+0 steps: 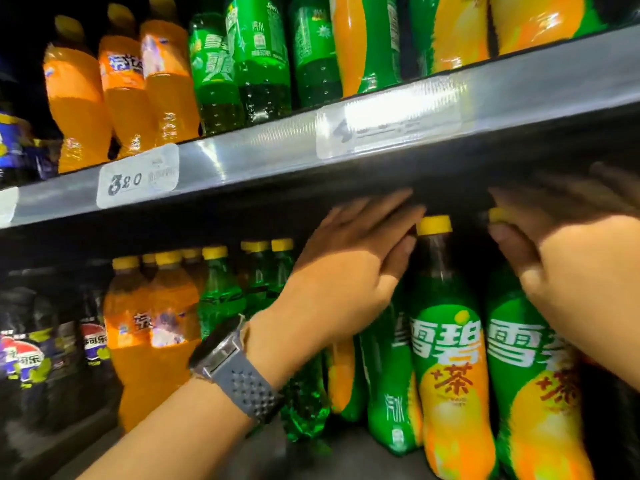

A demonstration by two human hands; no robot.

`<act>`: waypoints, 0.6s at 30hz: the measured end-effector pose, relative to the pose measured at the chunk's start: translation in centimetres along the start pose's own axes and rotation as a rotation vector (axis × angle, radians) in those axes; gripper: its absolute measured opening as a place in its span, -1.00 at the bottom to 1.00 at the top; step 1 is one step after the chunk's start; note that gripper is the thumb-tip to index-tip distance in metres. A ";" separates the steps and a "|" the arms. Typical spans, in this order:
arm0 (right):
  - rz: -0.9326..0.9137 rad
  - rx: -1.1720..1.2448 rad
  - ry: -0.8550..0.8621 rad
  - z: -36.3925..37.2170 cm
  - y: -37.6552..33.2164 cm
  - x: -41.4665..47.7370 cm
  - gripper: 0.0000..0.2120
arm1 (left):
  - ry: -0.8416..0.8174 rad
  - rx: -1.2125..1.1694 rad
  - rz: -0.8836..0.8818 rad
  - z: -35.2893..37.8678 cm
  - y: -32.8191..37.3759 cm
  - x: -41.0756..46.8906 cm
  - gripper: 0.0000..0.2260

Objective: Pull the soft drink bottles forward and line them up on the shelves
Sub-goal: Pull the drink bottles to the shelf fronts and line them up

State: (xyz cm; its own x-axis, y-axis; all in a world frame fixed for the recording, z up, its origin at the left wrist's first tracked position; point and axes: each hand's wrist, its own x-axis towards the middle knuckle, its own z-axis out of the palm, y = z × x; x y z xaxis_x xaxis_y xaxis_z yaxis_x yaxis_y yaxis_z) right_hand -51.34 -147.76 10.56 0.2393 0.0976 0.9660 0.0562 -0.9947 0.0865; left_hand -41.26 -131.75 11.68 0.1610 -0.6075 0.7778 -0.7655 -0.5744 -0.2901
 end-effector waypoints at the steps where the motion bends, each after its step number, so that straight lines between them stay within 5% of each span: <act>1: 0.034 -0.011 -0.041 0.0 0.2 -0.2 -0.51 | 0.009 0.005 -0.011 -0.4 -0.8 0.1 -0.61; 6: 0.104 -0.261 -0.152 -1.3 -0.4 1.6 -0.66 | -0.169 0.126 -0.235 -1.6 -5.9 1.8 -0.67; 11: -0.046 -0.148 -0.387 -0.2 -3.1 4.8 -0.64 | -0.420 0.230 -0.190 -0.8 -8.2 2.4 -0.76; 18: -0.099 -0.306 -0.716 4.2 -5.6 7.2 -0.67 | -0.331 -0.016 -0.125 0.7 -10.0 1.7 -0.87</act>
State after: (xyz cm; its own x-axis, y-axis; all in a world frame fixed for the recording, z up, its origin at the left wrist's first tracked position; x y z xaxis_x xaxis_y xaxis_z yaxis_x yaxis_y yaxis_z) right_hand -45.83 -141.32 15.98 0.8195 0.0806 0.5674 -0.1349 -0.9352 0.3275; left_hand -32.88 -127.40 15.57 0.4455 -0.6793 0.5832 -0.7365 -0.6485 -0.1927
